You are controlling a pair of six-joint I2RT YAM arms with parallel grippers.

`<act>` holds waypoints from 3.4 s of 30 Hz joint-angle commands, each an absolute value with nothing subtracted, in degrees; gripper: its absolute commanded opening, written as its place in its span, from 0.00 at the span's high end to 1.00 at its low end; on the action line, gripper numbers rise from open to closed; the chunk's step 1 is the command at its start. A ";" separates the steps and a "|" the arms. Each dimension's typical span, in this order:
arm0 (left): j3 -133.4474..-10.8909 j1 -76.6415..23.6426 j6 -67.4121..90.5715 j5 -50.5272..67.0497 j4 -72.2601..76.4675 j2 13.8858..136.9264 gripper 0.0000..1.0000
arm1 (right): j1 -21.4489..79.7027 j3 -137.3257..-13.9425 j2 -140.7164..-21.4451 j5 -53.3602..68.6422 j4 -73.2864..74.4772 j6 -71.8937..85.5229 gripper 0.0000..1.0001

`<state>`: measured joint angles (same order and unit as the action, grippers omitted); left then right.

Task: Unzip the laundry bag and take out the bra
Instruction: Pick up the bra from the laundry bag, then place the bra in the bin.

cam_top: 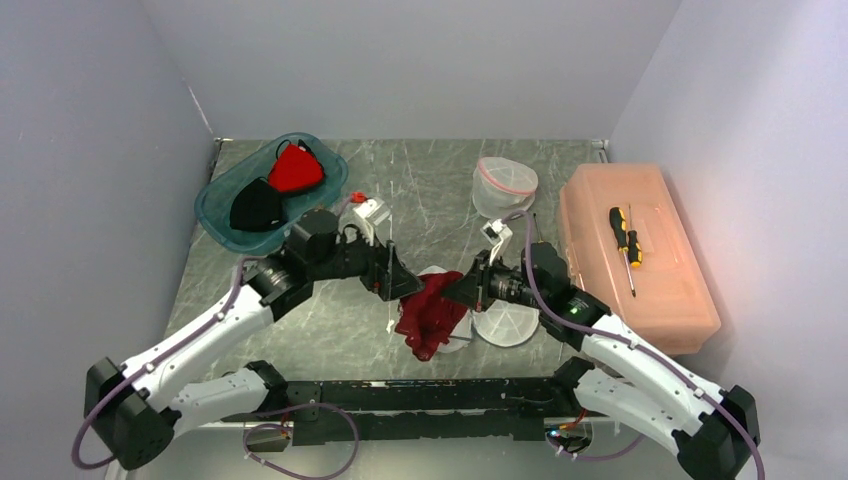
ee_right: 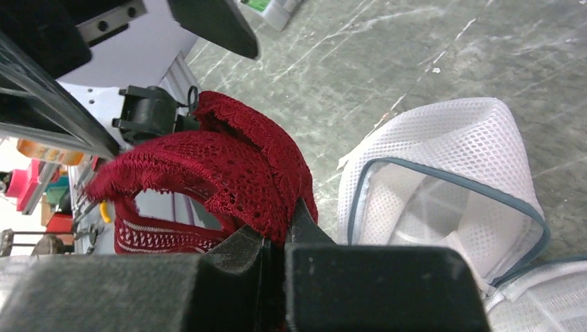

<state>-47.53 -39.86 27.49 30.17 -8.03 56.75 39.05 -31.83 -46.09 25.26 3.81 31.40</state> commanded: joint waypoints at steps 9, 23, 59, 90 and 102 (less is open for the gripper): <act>-65.63 -42.23 12.61 40.38 -25.54 66.16 0.06 | 39.34 -40.79 -49.01 30.78 13.01 23.11 1.00; -76.38 -45.24 5.61 47.19 -35.20 79.96 0.06 | 44.04 -45.80 -49.57 29.57 17.96 17.45 1.00; -68.41 -31.49 25.12 10.28 -22.09 64.15 0.97 | 45.60 -59.42 -37.38 3.69 27.85 14.52 0.00; -54.28 15.29 58.41 -12.77 15.35 75.88 0.97 | 45.60 -18.35 -18.66 5.43 -2.46 29.70 0.05; -48.29 17.63 53.68 -10.39 20.63 81.31 0.97 | 45.62 -18.49 -15.00 5.54 1.50 29.07 0.05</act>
